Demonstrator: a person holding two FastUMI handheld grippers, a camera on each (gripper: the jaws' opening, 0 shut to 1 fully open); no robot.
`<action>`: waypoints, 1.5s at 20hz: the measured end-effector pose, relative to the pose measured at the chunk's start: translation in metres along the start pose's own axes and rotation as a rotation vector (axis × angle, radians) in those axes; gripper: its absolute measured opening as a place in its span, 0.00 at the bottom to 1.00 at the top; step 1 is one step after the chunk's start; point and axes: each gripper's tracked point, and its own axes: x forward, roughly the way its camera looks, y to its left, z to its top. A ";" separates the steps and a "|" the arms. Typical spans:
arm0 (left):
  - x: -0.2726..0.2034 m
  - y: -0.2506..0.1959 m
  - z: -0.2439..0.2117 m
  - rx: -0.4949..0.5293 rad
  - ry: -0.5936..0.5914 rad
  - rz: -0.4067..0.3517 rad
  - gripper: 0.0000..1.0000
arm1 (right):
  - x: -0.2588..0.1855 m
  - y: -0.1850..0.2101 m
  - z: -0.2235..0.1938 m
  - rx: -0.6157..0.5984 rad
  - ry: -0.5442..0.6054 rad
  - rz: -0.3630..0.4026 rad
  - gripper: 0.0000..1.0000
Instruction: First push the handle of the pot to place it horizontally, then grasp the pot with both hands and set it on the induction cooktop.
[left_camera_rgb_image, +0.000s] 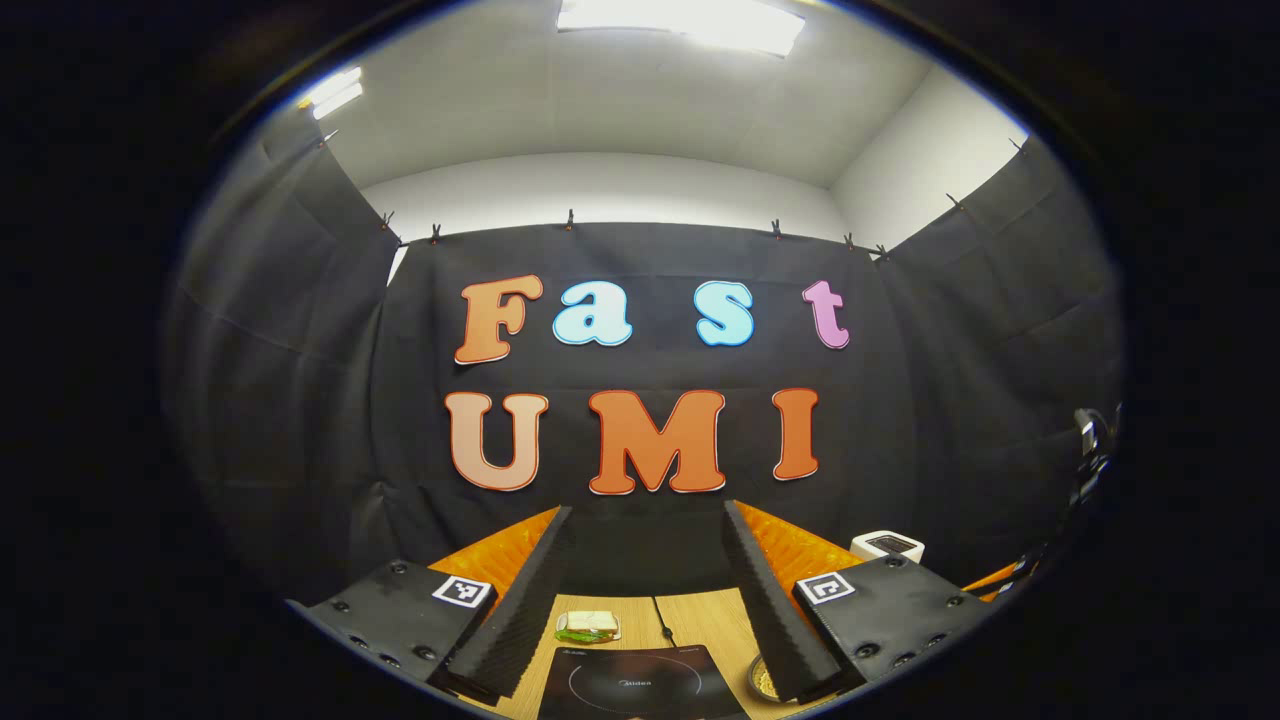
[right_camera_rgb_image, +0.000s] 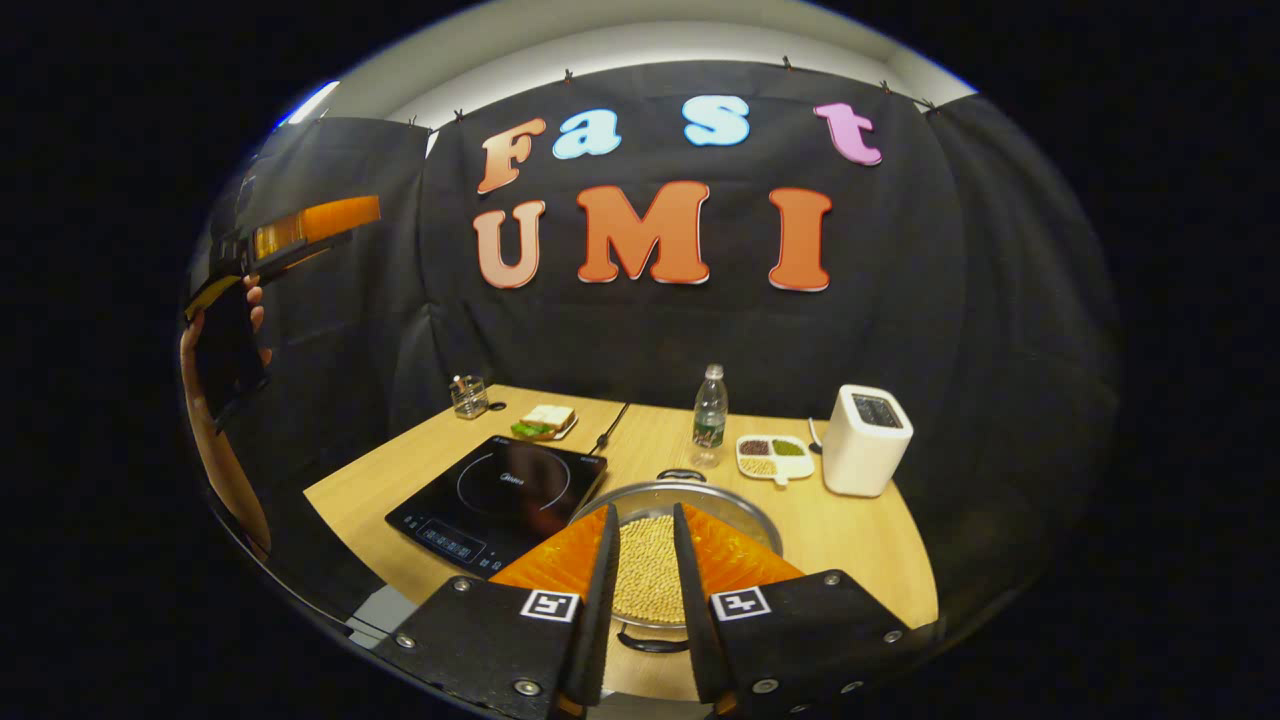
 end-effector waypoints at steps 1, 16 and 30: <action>0.000 0.001 -0.002 0.001 0.004 0.002 0.98 | 0.004 0.004 -0.010 0.010 0.036 0.019 0.31; 0.009 0.017 -0.031 -0.014 0.092 0.017 0.98 | 0.052 0.050 -0.140 0.263 0.562 0.227 0.00; 0.020 0.034 -0.069 -0.012 0.166 0.041 0.93 | 0.087 0.051 -0.204 0.411 0.738 0.226 0.00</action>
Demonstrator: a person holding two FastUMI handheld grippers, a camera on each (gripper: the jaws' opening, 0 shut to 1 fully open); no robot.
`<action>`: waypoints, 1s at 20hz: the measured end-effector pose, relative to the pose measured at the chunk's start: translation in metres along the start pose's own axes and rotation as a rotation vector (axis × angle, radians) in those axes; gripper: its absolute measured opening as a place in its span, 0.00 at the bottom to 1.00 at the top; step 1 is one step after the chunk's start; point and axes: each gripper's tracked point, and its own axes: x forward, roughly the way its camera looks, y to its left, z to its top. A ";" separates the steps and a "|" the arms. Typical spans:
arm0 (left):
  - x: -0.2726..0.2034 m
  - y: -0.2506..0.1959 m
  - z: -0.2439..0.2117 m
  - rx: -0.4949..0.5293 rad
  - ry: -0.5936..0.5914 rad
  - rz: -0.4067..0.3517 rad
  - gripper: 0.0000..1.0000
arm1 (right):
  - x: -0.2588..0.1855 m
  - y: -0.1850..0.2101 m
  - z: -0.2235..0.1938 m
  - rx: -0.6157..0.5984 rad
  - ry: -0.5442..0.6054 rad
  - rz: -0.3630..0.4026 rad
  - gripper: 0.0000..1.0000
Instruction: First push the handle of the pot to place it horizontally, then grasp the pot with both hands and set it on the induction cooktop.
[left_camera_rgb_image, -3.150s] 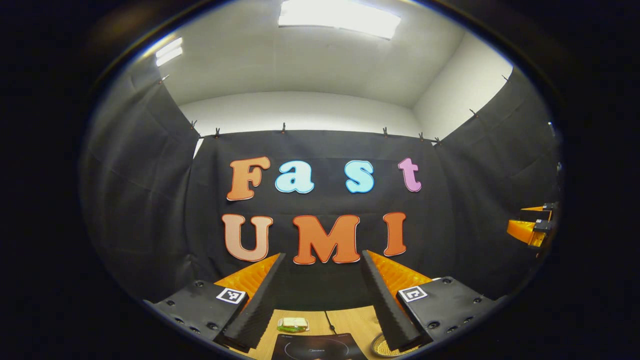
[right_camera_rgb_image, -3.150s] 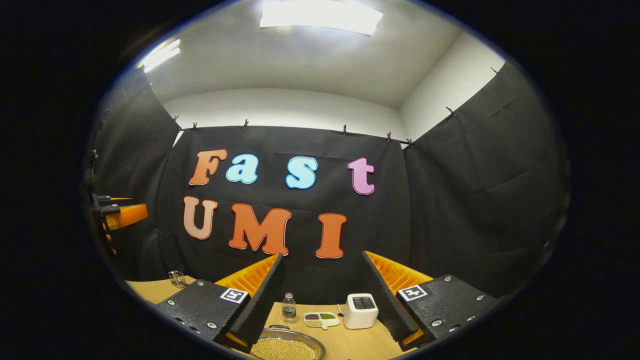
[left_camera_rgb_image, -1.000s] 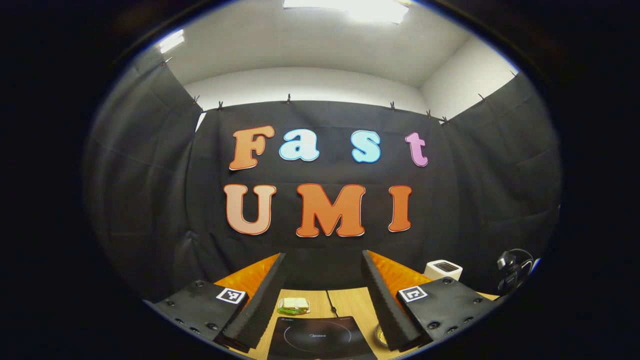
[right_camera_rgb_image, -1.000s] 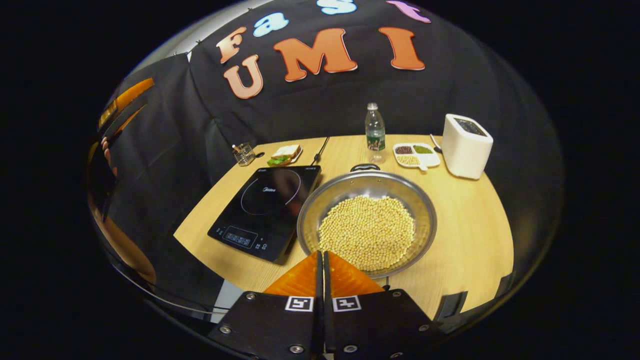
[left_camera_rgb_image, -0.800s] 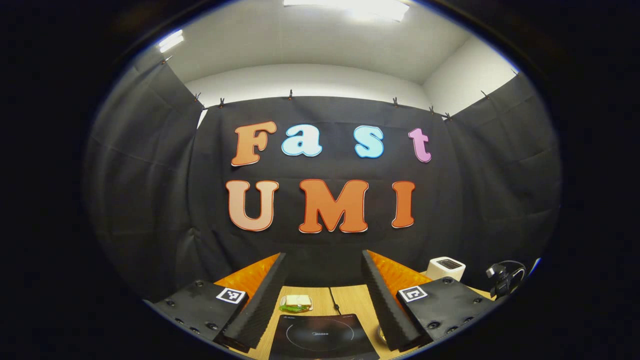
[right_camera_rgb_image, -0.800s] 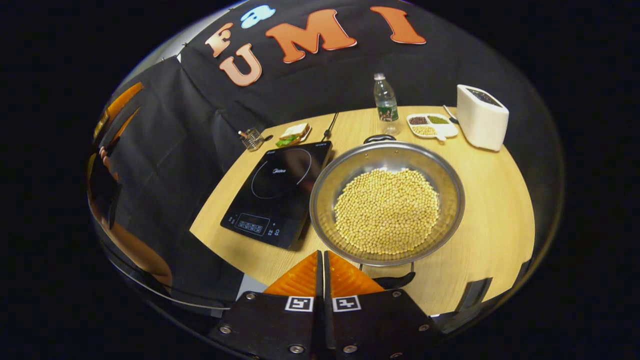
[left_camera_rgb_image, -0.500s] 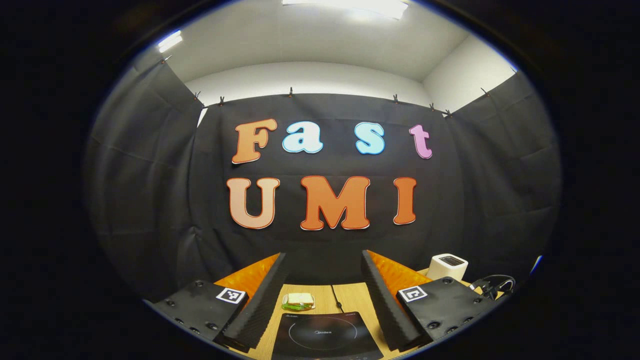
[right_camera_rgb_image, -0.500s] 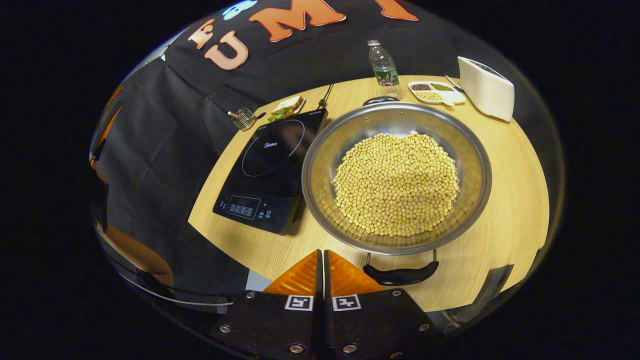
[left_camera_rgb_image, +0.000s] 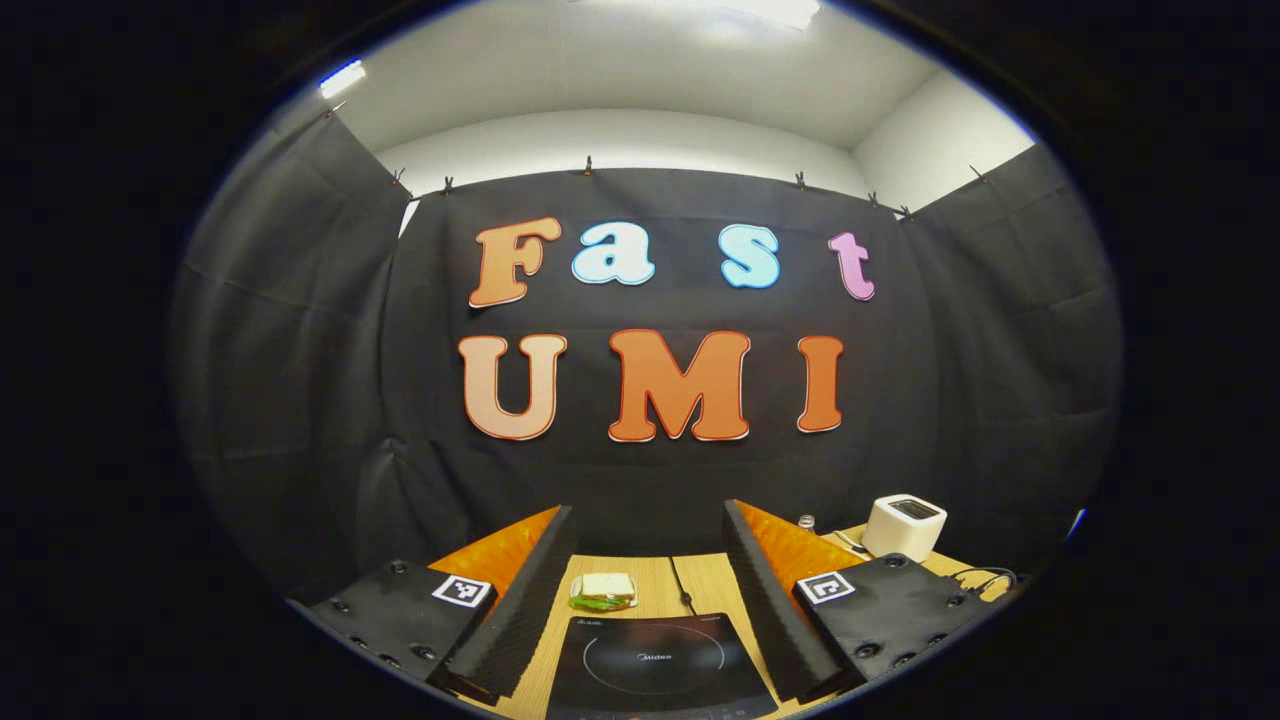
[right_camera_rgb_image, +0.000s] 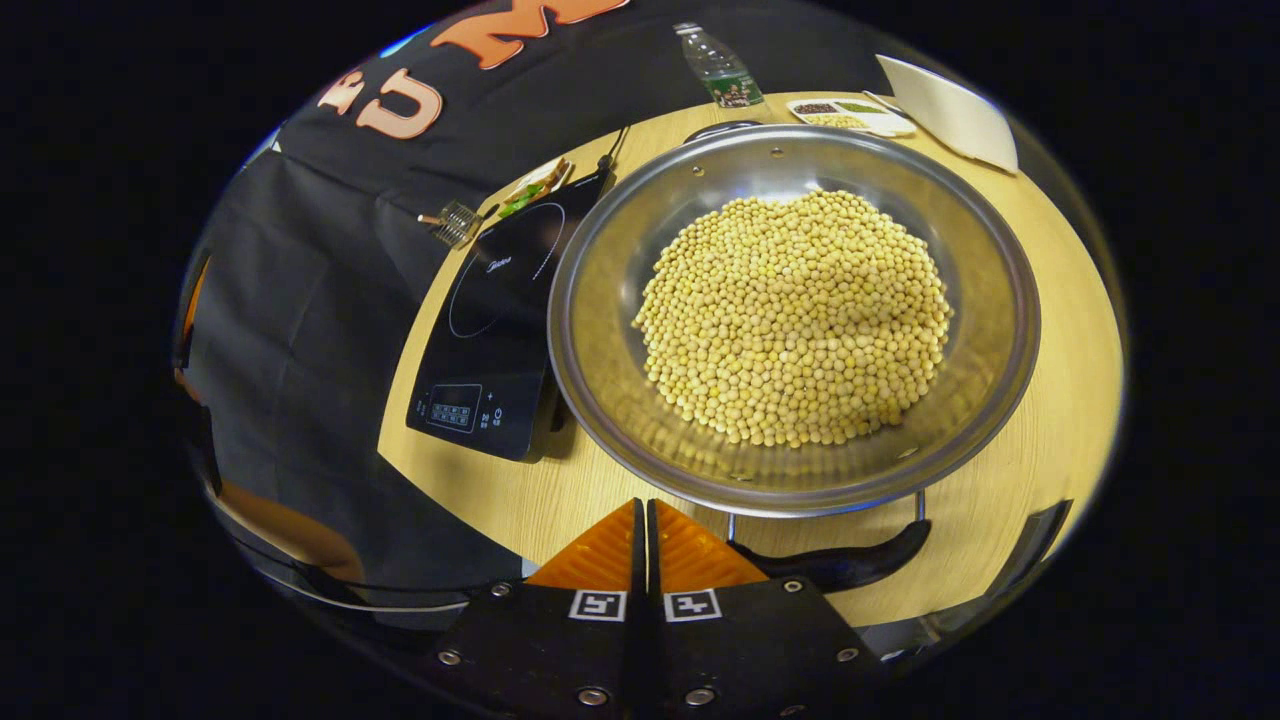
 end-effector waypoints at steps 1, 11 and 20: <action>0.001 -0.001 -0.003 -0.002 0.010 -0.001 0.98 | -0.001 -0.006 0.003 0.001 -0.005 -0.012 0.00; 0.003 -0.013 -0.005 0.023 0.014 -0.017 0.95 | -0.023 -0.064 0.017 0.021 -0.037 -0.129 0.00; 0.006 -0.024 -0.014 0.032 0.029 -0.051 0.96 | -0.049 -0.127 0.044 0.089 -0.081 -0.264 0.00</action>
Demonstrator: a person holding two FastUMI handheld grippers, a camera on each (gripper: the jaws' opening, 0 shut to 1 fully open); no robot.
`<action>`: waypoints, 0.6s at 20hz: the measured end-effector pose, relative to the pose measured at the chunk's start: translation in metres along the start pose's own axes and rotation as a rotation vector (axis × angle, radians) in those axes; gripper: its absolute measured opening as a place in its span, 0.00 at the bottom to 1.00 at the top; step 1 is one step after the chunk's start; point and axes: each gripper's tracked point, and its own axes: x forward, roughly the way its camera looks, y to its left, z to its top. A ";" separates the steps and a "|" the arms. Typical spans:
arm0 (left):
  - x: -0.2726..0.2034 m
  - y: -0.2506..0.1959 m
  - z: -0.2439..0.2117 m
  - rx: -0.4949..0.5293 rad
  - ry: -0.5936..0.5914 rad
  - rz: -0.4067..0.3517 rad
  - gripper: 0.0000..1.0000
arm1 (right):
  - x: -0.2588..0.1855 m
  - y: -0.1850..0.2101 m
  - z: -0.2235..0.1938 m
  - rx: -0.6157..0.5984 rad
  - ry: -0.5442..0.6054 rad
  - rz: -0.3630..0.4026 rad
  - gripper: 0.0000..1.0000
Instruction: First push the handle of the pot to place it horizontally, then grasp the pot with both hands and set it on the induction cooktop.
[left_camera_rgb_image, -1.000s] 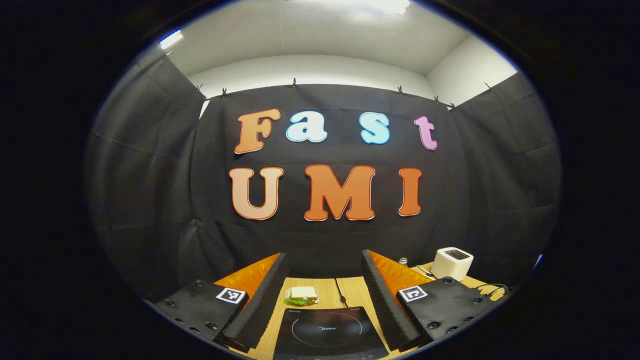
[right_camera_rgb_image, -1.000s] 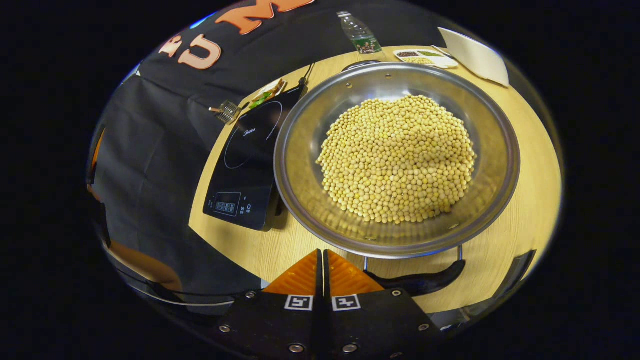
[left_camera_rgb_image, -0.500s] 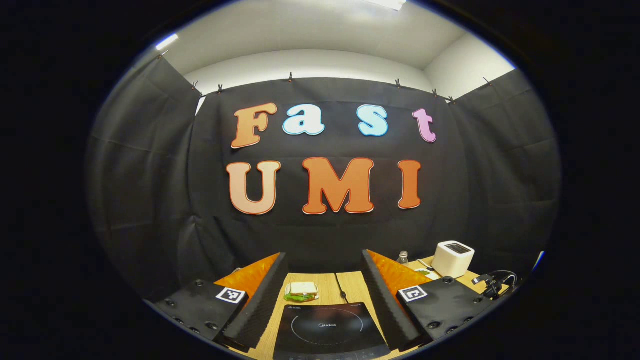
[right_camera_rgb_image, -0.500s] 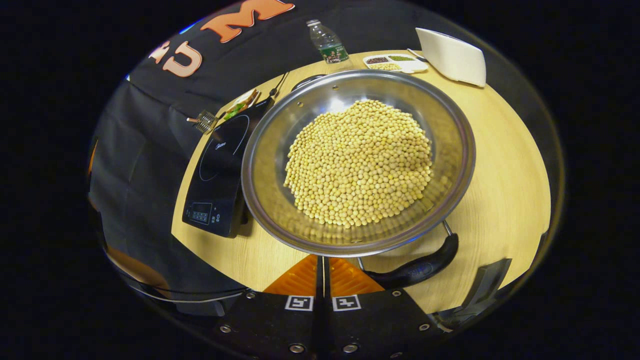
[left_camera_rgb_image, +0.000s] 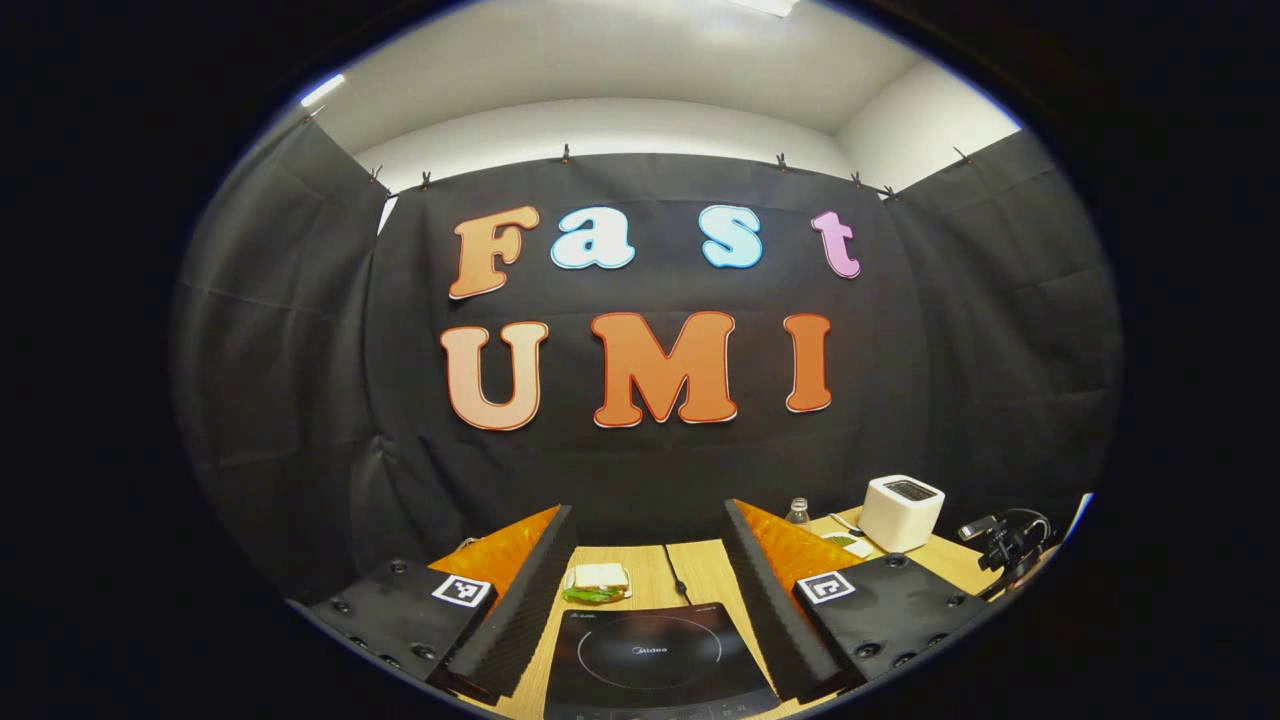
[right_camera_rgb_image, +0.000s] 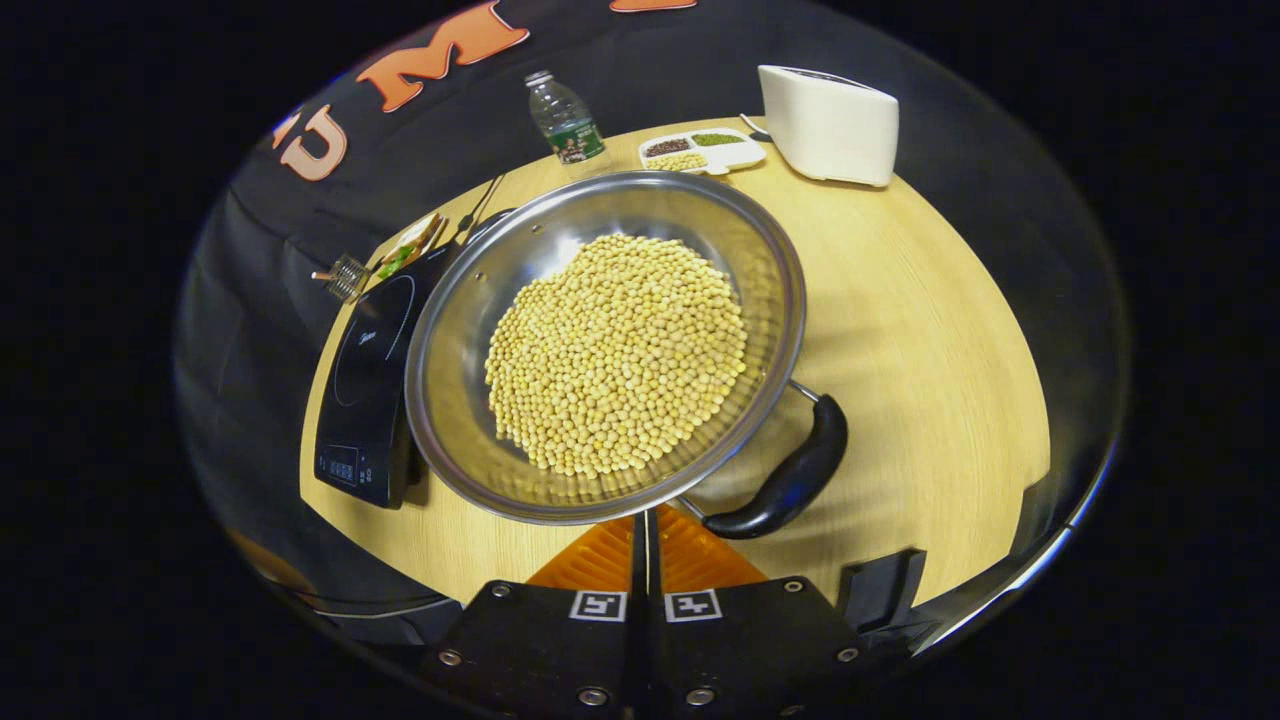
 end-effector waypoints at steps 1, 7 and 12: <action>0.001 -0.001 -0.003 -0.005 0.009 -0.006 0.99 | -0.001 -0.005 0.003 0.007 0.003 -0.004 0.00; -0.002 0.008 -0.003 0.010 0.007 0.019 0.96 | -0.008 -0.039 0.033 0.025 -0.050 -0.079 0.00; 0.003 0.009 -0.007 0.002 0.017 0.019 0.98 | -0.005 -0.055 0.049 0.008 -0.071 -0.150 0.00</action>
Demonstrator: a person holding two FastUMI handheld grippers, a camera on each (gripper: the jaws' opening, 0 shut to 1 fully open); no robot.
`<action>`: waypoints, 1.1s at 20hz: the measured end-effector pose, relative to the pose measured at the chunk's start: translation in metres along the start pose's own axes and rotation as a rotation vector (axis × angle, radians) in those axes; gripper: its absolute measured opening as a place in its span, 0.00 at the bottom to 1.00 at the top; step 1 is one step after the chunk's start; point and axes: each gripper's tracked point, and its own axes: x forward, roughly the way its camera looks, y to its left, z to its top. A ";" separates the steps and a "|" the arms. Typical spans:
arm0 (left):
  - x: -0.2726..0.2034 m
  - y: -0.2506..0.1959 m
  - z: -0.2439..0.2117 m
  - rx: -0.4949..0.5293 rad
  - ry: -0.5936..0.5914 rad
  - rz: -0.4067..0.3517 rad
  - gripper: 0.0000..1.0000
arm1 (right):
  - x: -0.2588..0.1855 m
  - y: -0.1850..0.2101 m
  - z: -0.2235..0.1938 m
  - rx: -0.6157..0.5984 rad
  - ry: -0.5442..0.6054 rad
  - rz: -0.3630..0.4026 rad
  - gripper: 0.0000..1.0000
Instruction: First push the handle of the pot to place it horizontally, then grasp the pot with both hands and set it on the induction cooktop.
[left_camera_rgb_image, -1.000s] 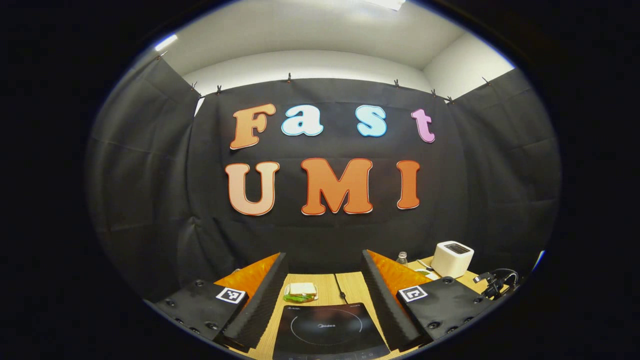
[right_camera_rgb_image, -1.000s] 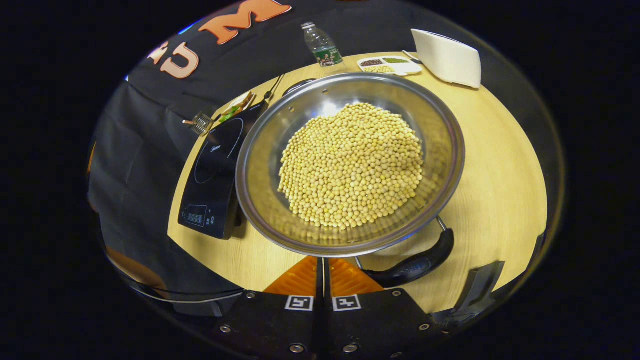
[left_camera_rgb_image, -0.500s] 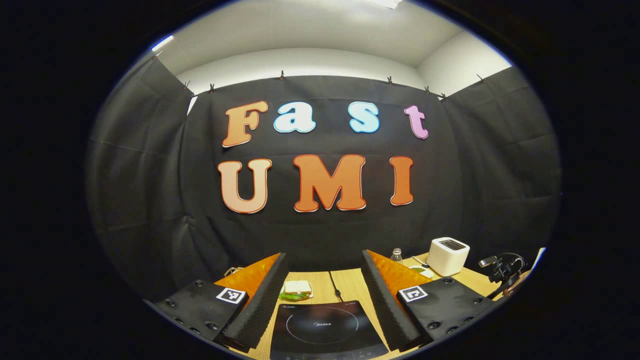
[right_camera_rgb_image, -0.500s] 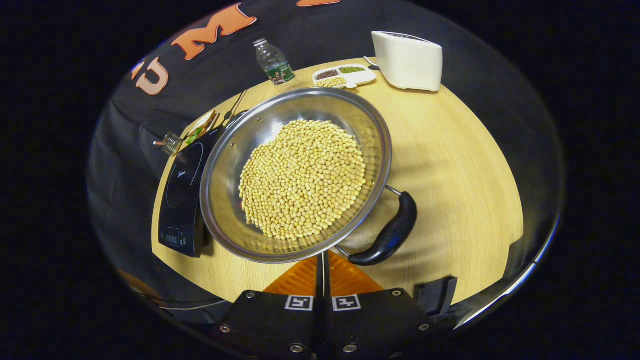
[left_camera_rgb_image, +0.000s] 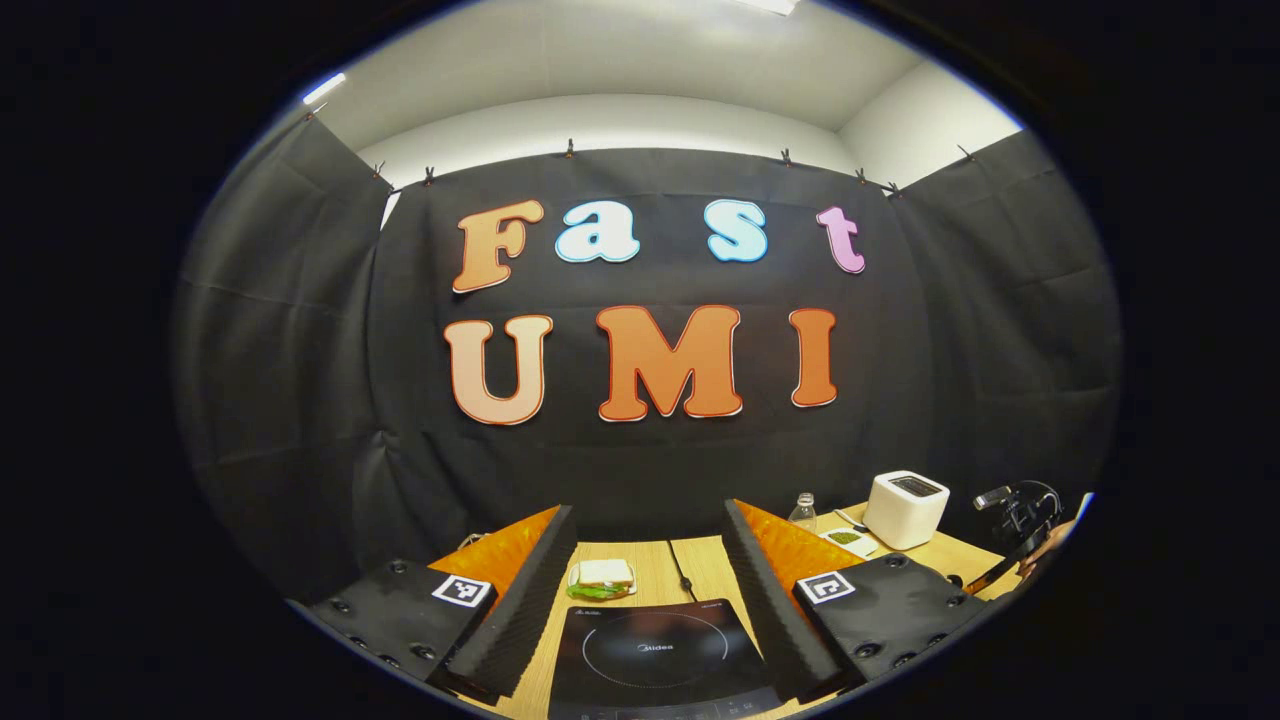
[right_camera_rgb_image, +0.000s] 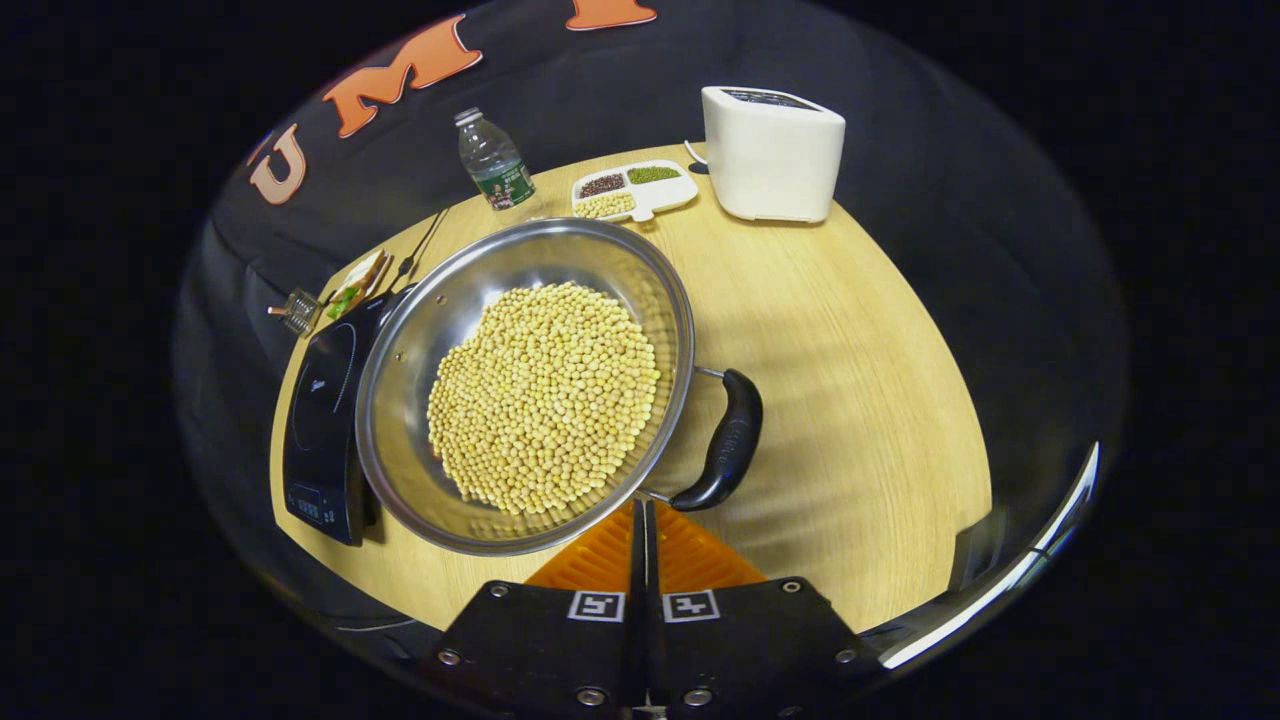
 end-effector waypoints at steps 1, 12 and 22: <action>0.002 0.000 -0.001 0.001 0.005 -0.001 0.96 | 0.002 -0.003 0.005 -0.004 -0.004 -0.015 0.00; 0.007 0.016 -0.016 -0.015 0.040 0.018 0.98 | 0.025 -0.027 0.043 0.150 0.000 -0.051 0.00; 0.016 0.020 -0.031 -0.010 0.083 0.020 0.93 | 0.038 -0.039 0.100 0.166 -0.074 -0.088 0.00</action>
